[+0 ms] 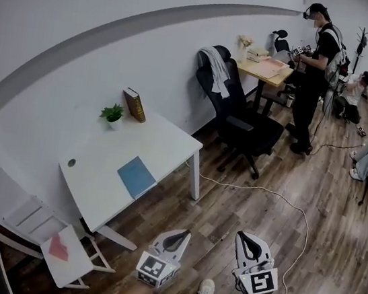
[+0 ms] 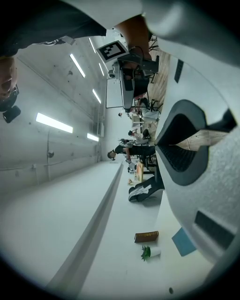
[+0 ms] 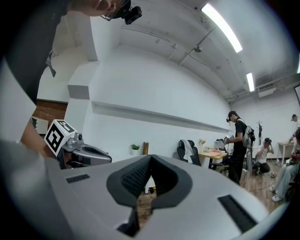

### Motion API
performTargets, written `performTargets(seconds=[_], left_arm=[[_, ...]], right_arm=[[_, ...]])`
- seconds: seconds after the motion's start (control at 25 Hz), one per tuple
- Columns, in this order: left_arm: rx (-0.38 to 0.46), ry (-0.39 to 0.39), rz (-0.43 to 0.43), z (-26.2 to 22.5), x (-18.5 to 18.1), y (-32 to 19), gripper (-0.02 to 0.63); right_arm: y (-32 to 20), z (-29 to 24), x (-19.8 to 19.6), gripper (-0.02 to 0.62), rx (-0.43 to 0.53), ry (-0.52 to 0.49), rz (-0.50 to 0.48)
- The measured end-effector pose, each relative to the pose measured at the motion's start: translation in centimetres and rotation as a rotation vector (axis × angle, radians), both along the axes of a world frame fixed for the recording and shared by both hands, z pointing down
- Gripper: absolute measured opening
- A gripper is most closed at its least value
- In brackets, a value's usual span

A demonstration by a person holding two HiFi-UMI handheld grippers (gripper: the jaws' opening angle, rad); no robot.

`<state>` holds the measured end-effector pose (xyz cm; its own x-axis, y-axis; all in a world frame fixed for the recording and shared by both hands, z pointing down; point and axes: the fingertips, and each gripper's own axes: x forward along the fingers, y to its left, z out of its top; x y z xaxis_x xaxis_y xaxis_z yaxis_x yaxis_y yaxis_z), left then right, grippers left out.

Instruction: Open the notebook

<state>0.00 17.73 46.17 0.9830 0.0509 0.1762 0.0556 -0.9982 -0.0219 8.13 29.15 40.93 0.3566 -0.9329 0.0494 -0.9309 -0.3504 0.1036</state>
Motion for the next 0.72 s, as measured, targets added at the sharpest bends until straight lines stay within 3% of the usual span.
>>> performTargets(seconds=[0.32, 0.72], left_arm=[[0.02, -0.013, -0.096, 0.6, 4.0, -2.4, 0.005], [0.011, -0.016, -0.212, 1.2, 5.8, -8.6, 0.005]], right_arm=[[-2.5, 0.7, 5.3, 0.002, -0.01, -0.015, -0.088], [-10.1, 1.3, 8.0, 0.002, -0.024, -0.03, -0.2]])
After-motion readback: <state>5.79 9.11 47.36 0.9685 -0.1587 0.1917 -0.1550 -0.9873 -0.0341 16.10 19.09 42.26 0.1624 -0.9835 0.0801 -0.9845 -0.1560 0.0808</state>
